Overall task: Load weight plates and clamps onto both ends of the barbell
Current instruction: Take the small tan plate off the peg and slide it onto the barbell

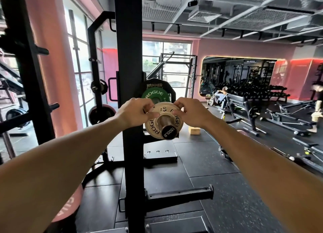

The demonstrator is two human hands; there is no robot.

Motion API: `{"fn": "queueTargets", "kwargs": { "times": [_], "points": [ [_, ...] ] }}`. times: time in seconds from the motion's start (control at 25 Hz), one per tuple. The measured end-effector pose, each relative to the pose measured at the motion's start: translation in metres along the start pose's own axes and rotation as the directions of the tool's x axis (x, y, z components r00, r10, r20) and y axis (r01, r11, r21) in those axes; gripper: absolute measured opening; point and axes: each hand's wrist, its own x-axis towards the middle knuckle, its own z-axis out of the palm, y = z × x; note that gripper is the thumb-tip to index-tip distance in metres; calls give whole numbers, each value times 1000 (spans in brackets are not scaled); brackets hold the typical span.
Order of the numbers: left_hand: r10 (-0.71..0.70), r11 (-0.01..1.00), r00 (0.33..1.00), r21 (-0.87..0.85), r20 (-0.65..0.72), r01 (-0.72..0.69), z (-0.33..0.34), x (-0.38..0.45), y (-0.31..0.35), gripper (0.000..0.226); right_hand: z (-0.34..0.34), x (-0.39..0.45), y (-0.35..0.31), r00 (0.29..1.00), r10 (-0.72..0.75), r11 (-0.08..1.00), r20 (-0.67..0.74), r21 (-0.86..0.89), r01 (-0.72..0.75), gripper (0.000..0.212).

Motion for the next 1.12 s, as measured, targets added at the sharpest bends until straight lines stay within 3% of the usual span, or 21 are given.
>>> {"fn": "queueTargets", "kwargs": {
  "times": [0.08,0.24,0.84,1.12],
  "points": [
    [-50,994,998,97,-29,52,9,9,-10,29,13,14,6,1000,7,1000,-25,-22,-7,18],
    [-136,989,990,47,-45,138,31,37,-33,26,35,43,23,996,62,998,-57,-16,-63,24],
    [-82,995,995,56,-64,86,87,164,-151,25,103,179,94,984,155,985,-86,-69,-161,24],
    [-97,995,971,-14,-217,96,106,183,-175,47,124,204,111,970,139,987,-198,-48,-152,29]
  ]
}}
